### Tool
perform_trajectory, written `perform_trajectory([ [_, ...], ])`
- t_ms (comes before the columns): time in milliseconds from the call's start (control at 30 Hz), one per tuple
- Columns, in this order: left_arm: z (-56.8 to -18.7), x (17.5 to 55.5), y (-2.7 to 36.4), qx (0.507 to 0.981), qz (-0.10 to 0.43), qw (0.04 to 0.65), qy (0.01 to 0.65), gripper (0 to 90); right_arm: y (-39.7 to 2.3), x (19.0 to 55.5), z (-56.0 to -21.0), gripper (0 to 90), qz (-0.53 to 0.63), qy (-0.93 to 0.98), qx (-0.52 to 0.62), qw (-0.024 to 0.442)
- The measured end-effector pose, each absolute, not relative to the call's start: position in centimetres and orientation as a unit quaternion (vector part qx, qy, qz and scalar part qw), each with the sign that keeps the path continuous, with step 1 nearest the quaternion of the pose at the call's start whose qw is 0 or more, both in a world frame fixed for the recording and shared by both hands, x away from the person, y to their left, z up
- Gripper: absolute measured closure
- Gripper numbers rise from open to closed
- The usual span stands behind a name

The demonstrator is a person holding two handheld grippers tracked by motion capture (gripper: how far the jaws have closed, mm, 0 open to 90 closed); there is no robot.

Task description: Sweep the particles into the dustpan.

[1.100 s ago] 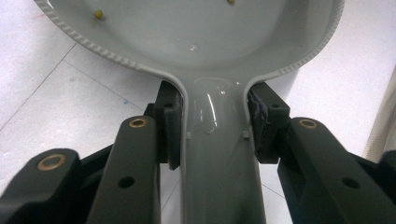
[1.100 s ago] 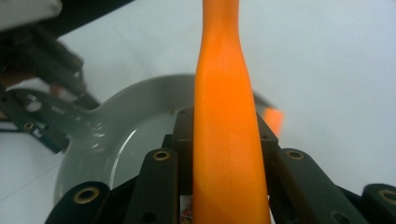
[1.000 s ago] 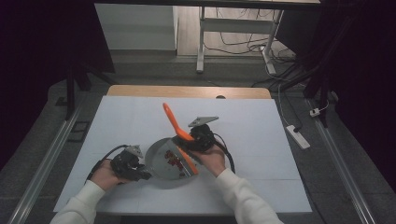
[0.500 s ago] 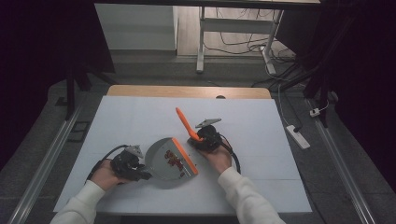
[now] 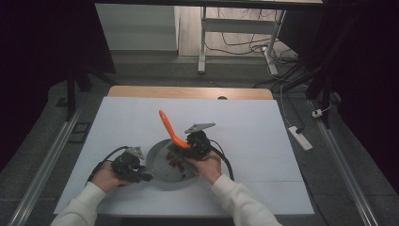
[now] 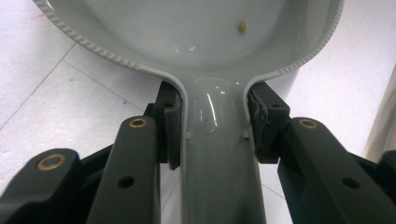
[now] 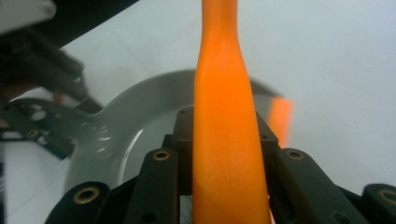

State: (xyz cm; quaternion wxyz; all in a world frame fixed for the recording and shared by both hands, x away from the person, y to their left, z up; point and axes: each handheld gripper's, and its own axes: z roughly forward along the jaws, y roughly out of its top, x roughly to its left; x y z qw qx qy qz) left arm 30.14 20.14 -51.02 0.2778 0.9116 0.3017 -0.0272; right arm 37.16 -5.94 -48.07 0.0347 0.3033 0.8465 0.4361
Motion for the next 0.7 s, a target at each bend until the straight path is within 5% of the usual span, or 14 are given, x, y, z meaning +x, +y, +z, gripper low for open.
perform_trajectory([
  [133, -51.0, 30.1, 20.1, 0.912, -0.027, 0.278, 0.302, 61.4, -7.9, 38.1, -47.5, 70.5, 0.425, 0.842, 0.321, 0.086],
  [467, -51.0, 30.1, 20.1, 0.911, -0.027, 0.278, 0.302, 61.4, -9.9, 39.1, -49.9, 70.5, 0.362, 0.85, 0.358, 0.133],
  [700, -51.0, 30.1, 20.0, 0.912, -0.026, 0.276, 0.302, 61.4, -7.9, 38.5, -50.7, 70.6, 0.381, 0.849, 0.356, 0.086],
])
